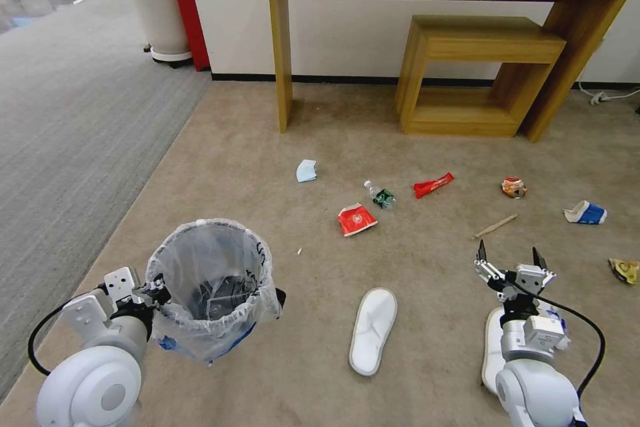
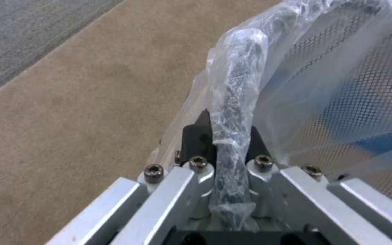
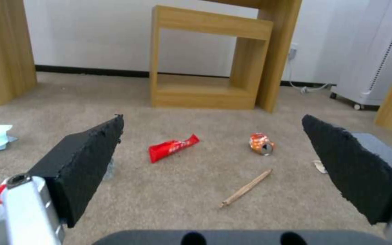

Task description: Pick up the trash bin and place the garbage on the floor into it.

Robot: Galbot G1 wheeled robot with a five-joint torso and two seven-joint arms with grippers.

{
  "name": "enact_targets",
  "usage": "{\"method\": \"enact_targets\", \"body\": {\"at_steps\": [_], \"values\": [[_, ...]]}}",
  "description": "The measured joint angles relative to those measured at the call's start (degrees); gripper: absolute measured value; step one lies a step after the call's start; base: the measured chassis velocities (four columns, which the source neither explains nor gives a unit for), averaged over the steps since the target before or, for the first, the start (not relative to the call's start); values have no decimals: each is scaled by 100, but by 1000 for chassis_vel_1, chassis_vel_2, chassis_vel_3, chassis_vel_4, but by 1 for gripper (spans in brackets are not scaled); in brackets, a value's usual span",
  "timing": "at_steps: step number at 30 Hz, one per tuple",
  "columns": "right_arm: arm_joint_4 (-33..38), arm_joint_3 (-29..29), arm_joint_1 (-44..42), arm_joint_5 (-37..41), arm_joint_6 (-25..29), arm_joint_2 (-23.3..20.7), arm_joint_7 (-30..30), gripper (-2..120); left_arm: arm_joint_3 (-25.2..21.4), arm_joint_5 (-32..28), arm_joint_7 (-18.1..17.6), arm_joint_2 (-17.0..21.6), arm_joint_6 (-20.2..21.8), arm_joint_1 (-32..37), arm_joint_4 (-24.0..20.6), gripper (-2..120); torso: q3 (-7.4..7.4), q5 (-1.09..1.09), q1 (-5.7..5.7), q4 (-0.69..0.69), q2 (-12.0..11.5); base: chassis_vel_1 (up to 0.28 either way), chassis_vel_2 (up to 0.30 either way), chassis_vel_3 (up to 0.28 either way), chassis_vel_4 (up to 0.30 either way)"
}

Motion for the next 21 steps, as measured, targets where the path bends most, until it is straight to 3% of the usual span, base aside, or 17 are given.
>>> {"method": "enact_targets", "body": {"at_steps": [10, 16, 21], "values": [[-31, -53, 2, -29, 112, 4, 65, 100, 17, 11, 1, -14, 0, -6, 46, 2, 0, 0, 0, 0, 0, -43, 46, 36, -46], [97, -131, -103, 201, -191, -71, 82, 100, 39, 35, 7, -25, 1, -8, 90, 2, 0, 0, 0, 0, 0, 0, 0, 0, 0], [309, -226, -257, 892, -589, -208, -23, 100, 47, 53, 17, -22, 1, -20, 150, 2, 0, 0, 0, 0, 0, 0, 0, 0, 0]]}}
